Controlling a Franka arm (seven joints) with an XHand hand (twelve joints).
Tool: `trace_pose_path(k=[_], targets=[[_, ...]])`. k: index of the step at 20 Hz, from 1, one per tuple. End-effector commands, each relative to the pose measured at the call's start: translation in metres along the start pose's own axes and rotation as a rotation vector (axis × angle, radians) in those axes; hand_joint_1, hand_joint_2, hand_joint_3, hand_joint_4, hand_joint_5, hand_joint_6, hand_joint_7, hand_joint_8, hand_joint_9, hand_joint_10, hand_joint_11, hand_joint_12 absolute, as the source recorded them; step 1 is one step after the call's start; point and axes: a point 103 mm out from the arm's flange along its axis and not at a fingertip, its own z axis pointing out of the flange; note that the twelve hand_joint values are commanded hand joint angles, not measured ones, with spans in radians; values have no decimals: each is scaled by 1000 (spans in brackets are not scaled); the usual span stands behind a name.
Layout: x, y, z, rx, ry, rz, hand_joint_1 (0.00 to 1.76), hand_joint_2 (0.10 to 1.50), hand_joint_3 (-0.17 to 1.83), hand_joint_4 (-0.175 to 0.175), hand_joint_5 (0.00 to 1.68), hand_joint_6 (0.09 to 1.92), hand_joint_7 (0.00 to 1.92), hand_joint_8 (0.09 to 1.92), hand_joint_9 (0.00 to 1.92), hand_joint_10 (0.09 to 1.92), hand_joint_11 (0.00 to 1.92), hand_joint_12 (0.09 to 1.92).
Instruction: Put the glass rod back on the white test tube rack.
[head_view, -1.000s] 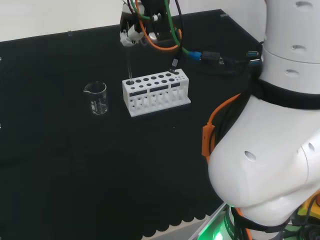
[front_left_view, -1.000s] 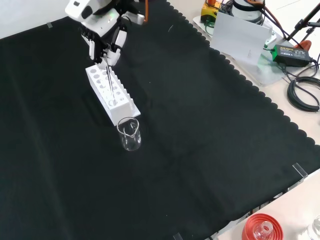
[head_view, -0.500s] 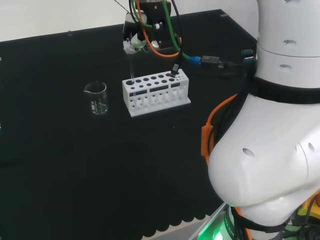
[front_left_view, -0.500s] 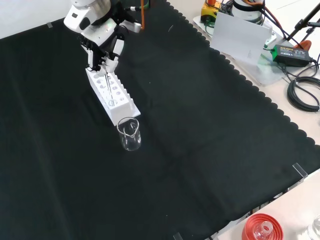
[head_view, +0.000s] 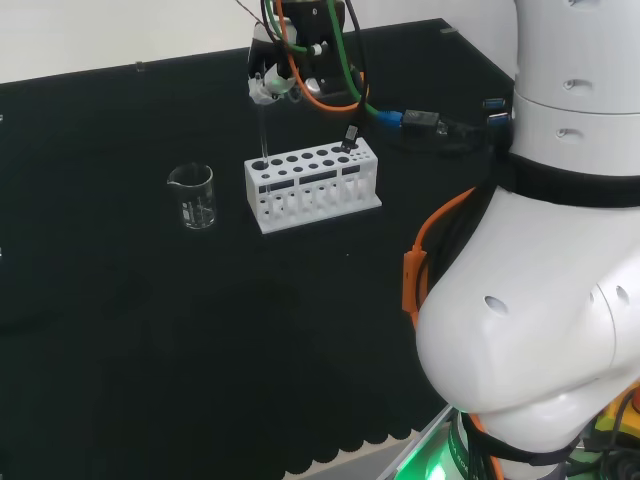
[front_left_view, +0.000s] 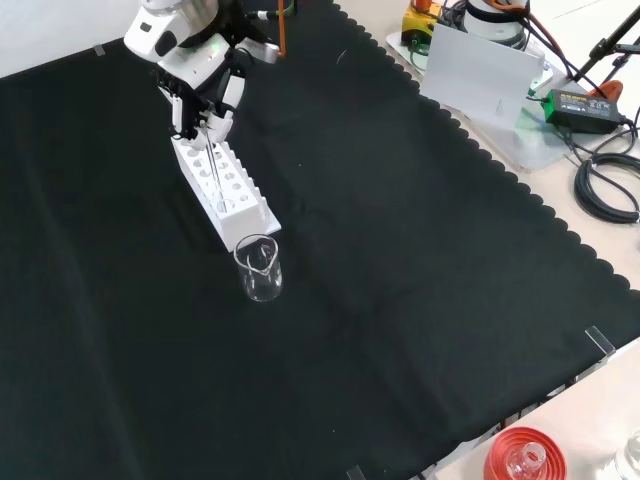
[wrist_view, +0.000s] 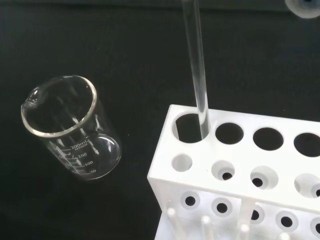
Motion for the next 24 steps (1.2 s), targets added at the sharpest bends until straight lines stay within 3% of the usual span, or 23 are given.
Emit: trace_pose_path(k=[1, 24], targets=[[1, 0, 3, 5, 5, 0, 1195, 1124, -175, -175, 1145, 768, 1646, 375, 1775, 253, 1601, 791], [13, 2, 9, 49, 57, -17, 1178, 1148, -175, -175, 1084, 863, 1593, 382, 1773, 240, 1743, 728]])
